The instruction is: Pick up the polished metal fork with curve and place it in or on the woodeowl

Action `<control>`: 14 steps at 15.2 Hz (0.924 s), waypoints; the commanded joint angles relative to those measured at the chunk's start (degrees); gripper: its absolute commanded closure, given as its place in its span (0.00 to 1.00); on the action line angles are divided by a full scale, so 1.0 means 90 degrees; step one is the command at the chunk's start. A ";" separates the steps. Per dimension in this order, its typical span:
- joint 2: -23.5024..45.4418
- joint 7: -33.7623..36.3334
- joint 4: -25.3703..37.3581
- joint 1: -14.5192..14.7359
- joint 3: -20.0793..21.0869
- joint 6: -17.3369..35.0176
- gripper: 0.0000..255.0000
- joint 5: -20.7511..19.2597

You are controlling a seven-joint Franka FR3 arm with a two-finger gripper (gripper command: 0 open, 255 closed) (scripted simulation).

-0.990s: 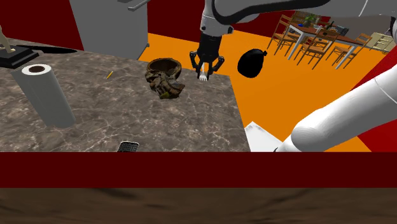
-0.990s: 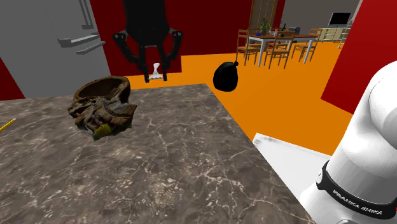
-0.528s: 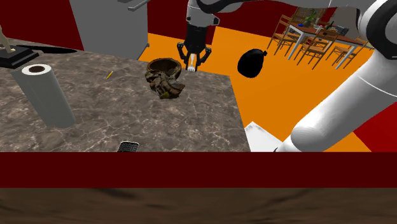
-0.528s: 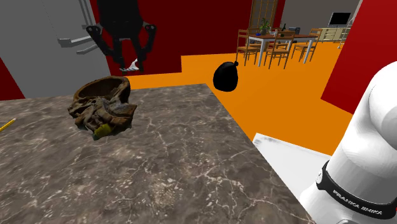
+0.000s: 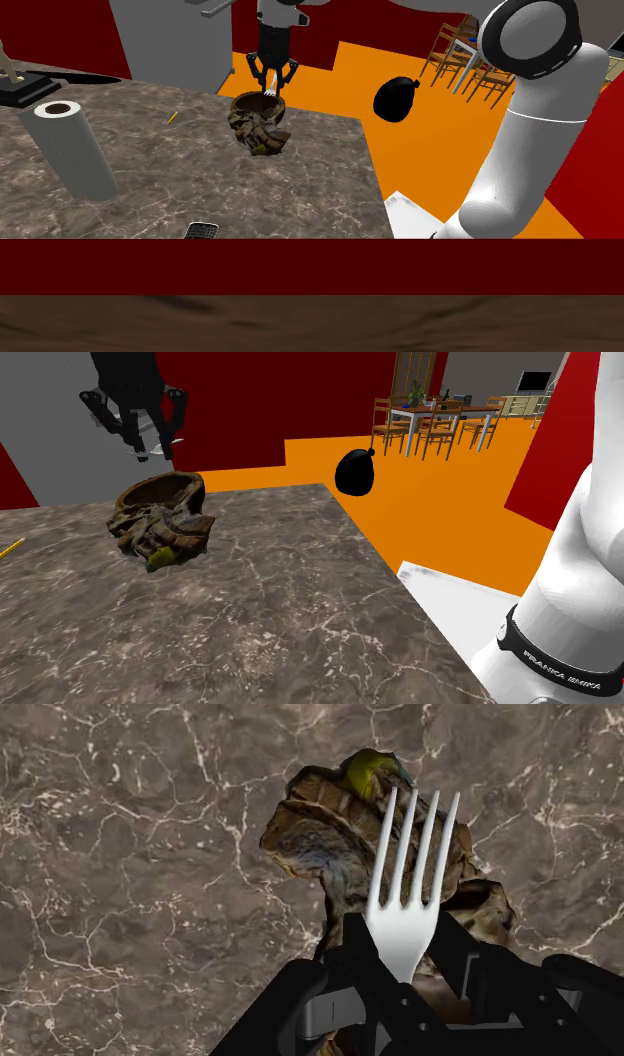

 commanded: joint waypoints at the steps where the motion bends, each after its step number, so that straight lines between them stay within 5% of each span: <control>1: 0.0904 0.0145 0.1262 0.0257 -0.0025 -0.0410 1.00 -0.0328; 14: 0.0958 0.0151 0.0223 0.0195 -0.0087 0.0676 1.00 -0.0354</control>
